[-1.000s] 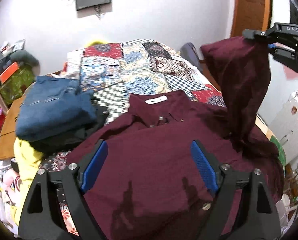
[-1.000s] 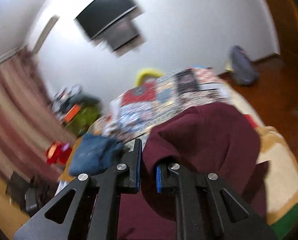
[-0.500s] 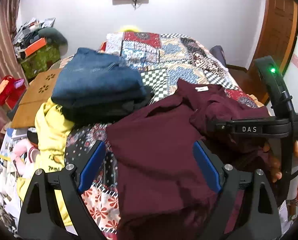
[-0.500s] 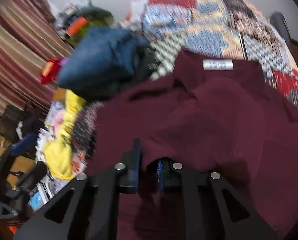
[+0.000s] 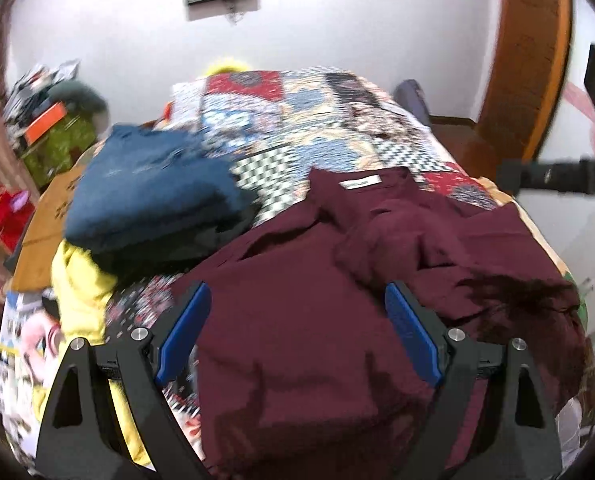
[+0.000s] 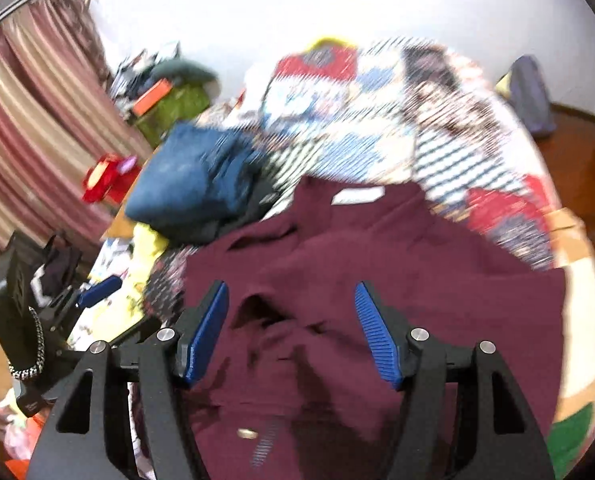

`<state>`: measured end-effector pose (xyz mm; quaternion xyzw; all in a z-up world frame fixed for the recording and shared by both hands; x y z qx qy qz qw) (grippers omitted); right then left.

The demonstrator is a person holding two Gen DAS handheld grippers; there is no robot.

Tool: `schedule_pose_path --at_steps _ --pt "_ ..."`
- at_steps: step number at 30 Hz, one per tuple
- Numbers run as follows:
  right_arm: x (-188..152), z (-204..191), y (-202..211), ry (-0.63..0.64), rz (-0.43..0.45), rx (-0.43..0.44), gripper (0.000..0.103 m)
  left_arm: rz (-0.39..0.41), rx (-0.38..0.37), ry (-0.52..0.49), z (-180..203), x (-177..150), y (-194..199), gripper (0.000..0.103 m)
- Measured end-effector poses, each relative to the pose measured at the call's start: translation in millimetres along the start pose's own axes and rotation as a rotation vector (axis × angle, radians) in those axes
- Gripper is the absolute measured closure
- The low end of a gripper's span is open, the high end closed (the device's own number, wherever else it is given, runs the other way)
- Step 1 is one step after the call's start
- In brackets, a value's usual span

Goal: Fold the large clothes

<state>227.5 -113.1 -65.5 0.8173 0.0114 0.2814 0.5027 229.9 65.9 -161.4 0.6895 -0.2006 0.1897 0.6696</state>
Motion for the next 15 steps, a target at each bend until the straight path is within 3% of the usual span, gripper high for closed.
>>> schedule_pose_path --at_steps 4,8,12,15 --pt "1.5 44.4 32.4 -0.020 0.069 -0.133 0.037 -0.009 0.004 -0.104 37.2 19.3 -11.8 0.014" --pt "-6.8 89.5 52.3 -0.068 0.073 -0.226 0.037 -0.046 0.049 -0.215 65.4 31.3 -38.0 0.012" --pt "-25.2 132.5 54.2 -0.105 0.024 -0.319 0.037 -0.144 0.123 -0.309 76.5 29.4 -82.9 0.012" --pt "-44.4 157.1 40.4 -0.126 -0.043 -0.354 0.037 -0.218 0.129 -0.336 75.8 23.1 -111.6 0.012"
Point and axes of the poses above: each gripper's, at about its wrist camera, not at the fingertips, and y roughly against the way its jaws point, z to its right, x to its top, the point moved 5 cm from there along -y, roughly the way its jaws point, and after that the axes turned 11 degrees about -z, right-handed, at the moved point
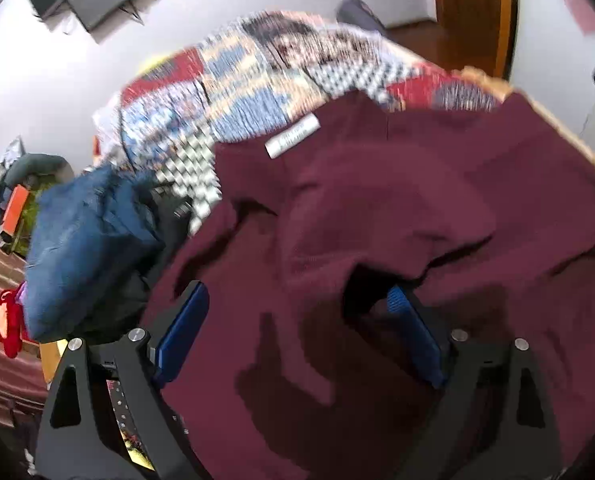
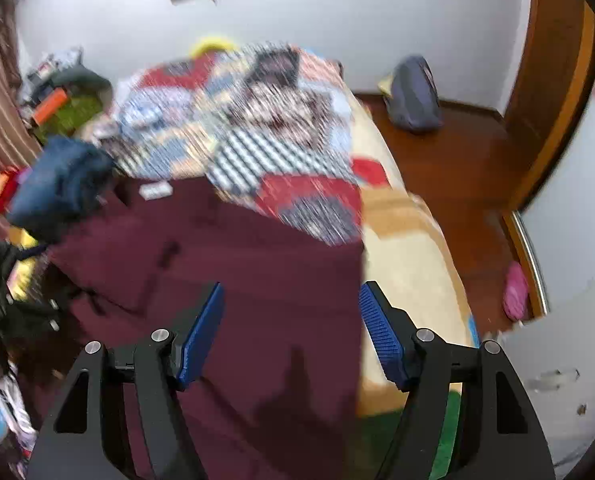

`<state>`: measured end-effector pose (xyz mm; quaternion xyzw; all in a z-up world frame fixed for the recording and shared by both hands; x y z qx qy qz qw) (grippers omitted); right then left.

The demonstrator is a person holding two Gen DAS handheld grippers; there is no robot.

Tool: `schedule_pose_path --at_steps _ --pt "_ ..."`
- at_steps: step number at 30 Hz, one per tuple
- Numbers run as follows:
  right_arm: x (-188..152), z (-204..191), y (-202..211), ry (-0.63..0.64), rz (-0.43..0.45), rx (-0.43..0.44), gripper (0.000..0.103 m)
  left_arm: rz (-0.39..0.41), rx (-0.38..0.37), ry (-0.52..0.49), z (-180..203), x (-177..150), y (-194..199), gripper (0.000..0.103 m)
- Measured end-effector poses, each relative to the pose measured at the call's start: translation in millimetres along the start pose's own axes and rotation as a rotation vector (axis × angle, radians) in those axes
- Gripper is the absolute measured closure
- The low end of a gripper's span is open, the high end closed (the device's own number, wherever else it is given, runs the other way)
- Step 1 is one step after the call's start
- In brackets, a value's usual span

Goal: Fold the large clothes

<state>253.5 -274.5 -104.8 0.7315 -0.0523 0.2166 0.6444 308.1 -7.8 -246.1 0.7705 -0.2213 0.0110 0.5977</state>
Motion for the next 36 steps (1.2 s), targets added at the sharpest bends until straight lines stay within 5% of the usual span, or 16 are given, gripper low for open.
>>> schedule_pose_path --at_steps 9,14,22,25,28,36 --pt "-48.5 0.1 -83.6 -0.028 -0.197 0.042 0.037 0.005 0.073 0.008 8.4 26.8 -18.8 0.012" --pt "-61.8 -1.8 -88.6 -0.024 -0.159 0.024 0.030 0.096 0.127 0.073 -9.4 45.1 -2.2 0.021" --pt "-69.3 -1.5 -88.5 -0.006 -0.142 0.018 0.030 0.113 -0.116 0.311 -69.2 27.6 9.3 0.051" --pt "-70.2 -0.8 -88.1 -0.008 -0.134 0.013 0.030 0.078 -0.235 0.384 -77.5 6.9 -2.5 0.072" --pt "-71.3 -2.4 -89.1 -0.010 -0.129 0.009 0.030 0.031 -0.347 0.447 -77.9 -12.9 -18.6 0.074" --pt "-70.9 -3.4 -89.4 -0.019 -0.132 -0.003 0.029 -0.002 -0.470 0.569 -84.1 -46.4 -32.3 0.074"
Point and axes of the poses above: each gripper's, at about its wrist camera, not at the fingertips, and y roughly against the way its jaws point, z to its right, x to its top, the point moved 5 cm from there along -y, roughly the way its jaws point, and after that the axes turned 11 degrees about -z, right-handed, at the moved point
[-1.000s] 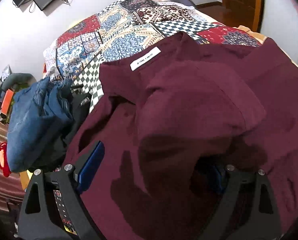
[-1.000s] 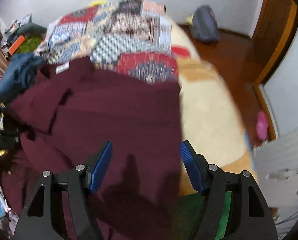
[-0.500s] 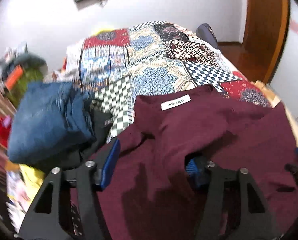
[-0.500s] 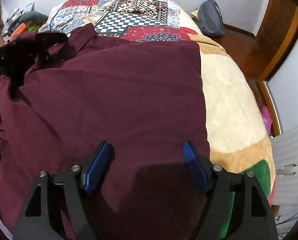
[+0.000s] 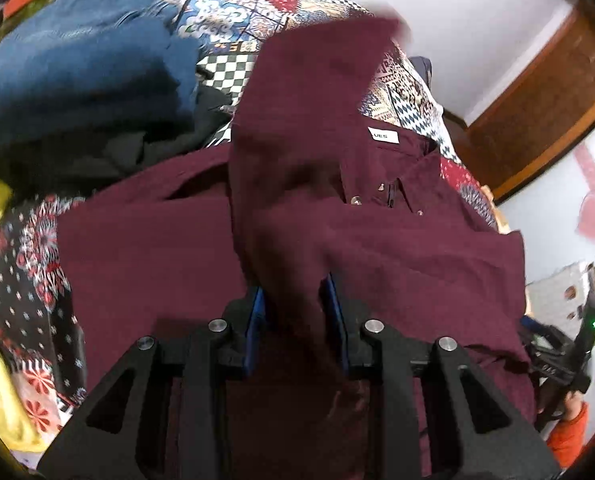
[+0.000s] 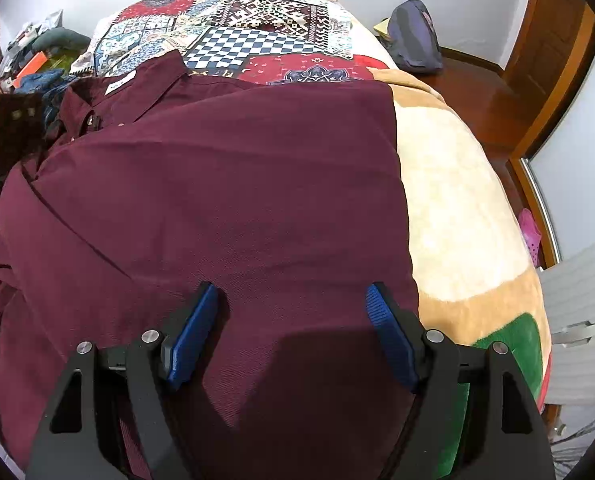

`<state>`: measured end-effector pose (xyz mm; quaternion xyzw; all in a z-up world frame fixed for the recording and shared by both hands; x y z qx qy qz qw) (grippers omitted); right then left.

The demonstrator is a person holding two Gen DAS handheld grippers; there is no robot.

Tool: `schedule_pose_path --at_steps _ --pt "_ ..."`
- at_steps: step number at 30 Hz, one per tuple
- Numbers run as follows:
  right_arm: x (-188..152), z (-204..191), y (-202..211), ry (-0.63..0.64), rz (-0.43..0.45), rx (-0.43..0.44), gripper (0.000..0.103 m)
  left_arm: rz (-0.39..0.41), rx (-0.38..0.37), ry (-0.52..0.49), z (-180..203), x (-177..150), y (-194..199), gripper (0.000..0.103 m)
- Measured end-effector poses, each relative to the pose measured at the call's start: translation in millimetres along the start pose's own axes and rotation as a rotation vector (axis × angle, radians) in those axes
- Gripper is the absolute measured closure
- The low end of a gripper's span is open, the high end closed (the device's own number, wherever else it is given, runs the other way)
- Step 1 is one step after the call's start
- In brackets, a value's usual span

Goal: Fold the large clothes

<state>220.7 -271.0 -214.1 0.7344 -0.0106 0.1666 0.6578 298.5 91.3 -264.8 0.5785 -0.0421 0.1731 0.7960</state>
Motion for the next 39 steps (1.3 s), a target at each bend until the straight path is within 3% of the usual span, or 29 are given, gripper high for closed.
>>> schedule_pose_path --at_steps 4,6,11,14,16,18,23,27,30,34,39 --pt "0.9 -0.8 -0.2 -0.008 -0.005 -0.007 0.029 -0.002 -0.024 0.018 -2.2 1.9 3.1 0.068" --pt "2.6 -1.5 -0.2 -0.013 -0.010 -0.011 0.029 0.007 -0.042 0.035 -4.6 7.5 5.9 0.054" --pt "3.4 -2.0 2.5 -0.021 -0.022 -0.016 0.029 0.034 -0.105 0.148 -28.9 23.1 5.6 0.054" --pt "3.3 -2.6 4.2 -0.022 -0.022 -0.013 0.029 0.033 -0.073 0.249 -53.0 29.6 1.7 0.054" --pt "2.9 -2.1 5.6 -0.023 -0.023 -0.008 0.029 0.043 -0.107 0.327 -71.9 28.9 3.9 0.058" --pt "2.1 -2.5 7.1 -0.027 -0.021 -0.003 0.029 0.054 -0.154 0.358 -83.9 26.4 9.3 0.084" --pt "6.2 -3.9 16.0 -0.031 -0.012 0.019 0.029 0.116 -0.050 0.198 -66.2 15.3 44.5 0.092" --pt "17.5 -5.8 29.2 -0.051 0.030 0.044 0.029 0.216 0.014 0.041 -38.3 1.0 96.7 0.092" --pt "24.7 -11.0 32.1 -0.058 0.050 0.059 0.029 0.246 0.056 -0.014 -29.4 -12.5 113.9 0.092" --pt "24.2 -22.7 18.6 -0.039 0.022 0.065 0.029 0.216 0.139 -0.041 -38.5 -34.2 106.3 0.090" --pt "16.2 -38.0 2.1 0.005 -0.022 0.031 0.029 0.068 0.167 -0.002 -70.5 -62.0 62.8 0.076"
Point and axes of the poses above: each gripper's, at about its wrist camera, not at the fingertips, and y roughly against the way its jaws point, z to its right, x to its top, the point moved 5 cm from there along -y, roughly the way its jaws point, and after that the axes turned 11 degrees about -z, right-handed, at the moved point
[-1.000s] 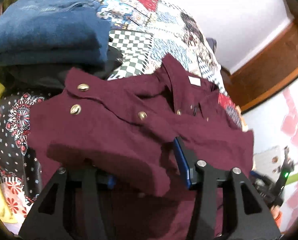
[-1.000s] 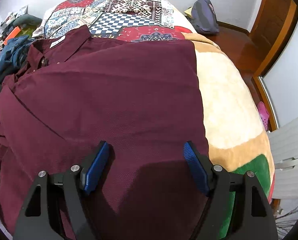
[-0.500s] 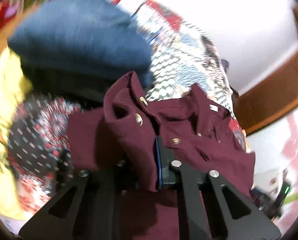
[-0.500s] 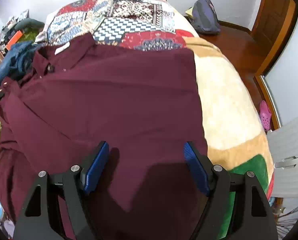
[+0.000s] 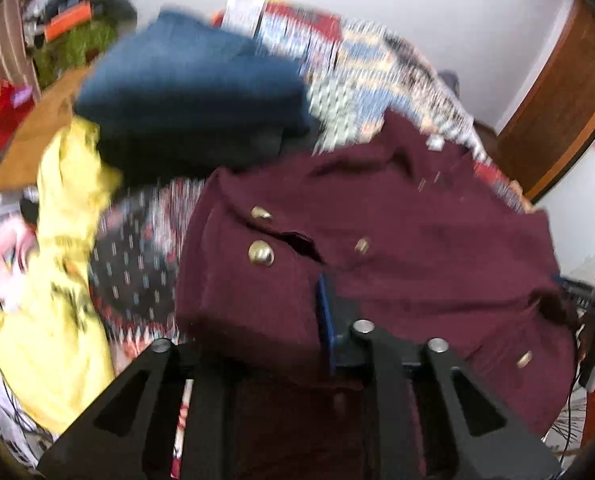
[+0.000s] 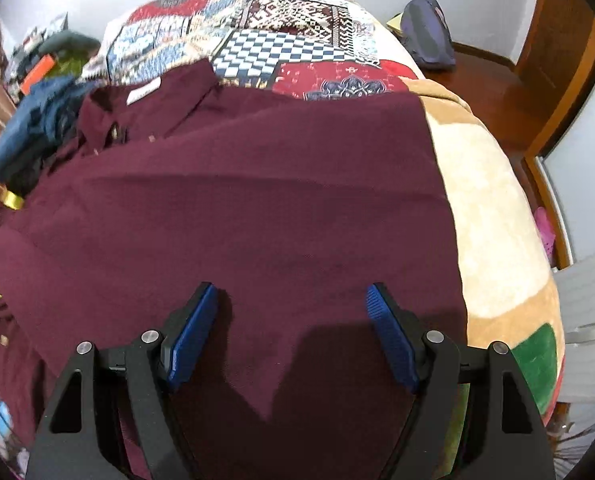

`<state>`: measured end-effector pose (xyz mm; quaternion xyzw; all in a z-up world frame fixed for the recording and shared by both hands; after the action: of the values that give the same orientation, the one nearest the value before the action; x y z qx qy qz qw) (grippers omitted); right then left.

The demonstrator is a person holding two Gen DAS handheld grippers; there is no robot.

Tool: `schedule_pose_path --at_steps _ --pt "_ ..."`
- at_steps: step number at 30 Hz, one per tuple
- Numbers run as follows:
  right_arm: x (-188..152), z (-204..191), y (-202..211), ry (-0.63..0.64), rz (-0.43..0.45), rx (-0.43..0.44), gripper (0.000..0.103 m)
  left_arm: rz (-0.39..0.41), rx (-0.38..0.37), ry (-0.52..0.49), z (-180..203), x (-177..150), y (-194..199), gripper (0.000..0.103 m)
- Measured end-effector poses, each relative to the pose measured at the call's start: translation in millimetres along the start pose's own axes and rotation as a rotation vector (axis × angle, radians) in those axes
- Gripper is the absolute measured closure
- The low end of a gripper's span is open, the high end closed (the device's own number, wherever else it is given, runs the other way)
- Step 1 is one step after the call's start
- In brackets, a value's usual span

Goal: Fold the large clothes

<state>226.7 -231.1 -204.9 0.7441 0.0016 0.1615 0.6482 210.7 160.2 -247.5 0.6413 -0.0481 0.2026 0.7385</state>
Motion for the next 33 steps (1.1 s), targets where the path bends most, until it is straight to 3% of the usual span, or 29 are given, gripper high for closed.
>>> schedule_pose_path --at_steps 1,3,6,8,11,16,23,30,33 --pt "-1.3 -1.0 0.3 0.006 0.006 -0.011 0.029 -0.028 0.008 0.011 -6.5 -6.4 -8.0 0.074" --pt "-1.4 0.5 2.2 0.006 0.008 -0.010 0.029 -0.066 0.020 0.025 -16.4 -16.2 -19.1 0.052" --pt "-3.0 4.8 3.3 -0.003 0.003 0.008 0.029 -0.112 0.022 0.023 -29.3 -24.2 -29.0 0.031" --pt "-2.5 7.0 3.6 -0.007 0.001 0.014 0.029 -0.126 0.015 0.019 -33.8 -25.7 -29.1 0.029" --pt "1.7 4.8 5.7 -0.013 -0.004 0.017 0.029 -0.122 0.118 -0.006 -43.7 -18.6 -21.2 0.030" --pt "12.1 10.1 21.4 -0.014 0.035 0.020 0.029 -0.068 0.109 0.023 -62.4 5.5 -2.1 0.030" --pt "42.1 37.3 42.2 -0.093 0.115 0.023 0.029 -0.045 0.009 0.097 -78.0 49.0 -18.4 0.030" --pt "62.7 66.4 22.8 -0.184 0.100 0.048 0.029 -0.127 -0.160 0.157 -81.4 65.9 -70.6 0.031" --pt "69.5 78.0 4.0 -0.218 0.060 0.076 0.029 -0.143 -0.126 0.147 -81.9 68.1 -85.6 0.030"
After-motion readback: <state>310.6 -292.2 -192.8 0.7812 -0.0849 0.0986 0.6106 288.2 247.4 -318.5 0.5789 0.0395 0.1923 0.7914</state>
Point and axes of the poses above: each gripper's, at about its wrist camera, not at the fingertips, and y roughly against the way its jaws point, z to its right, x to its top, the point moved 5 cm from there along -y, roughly the way its jaws point, and after that the axes turned 11 degrees about -z, right-handed, at the moved point
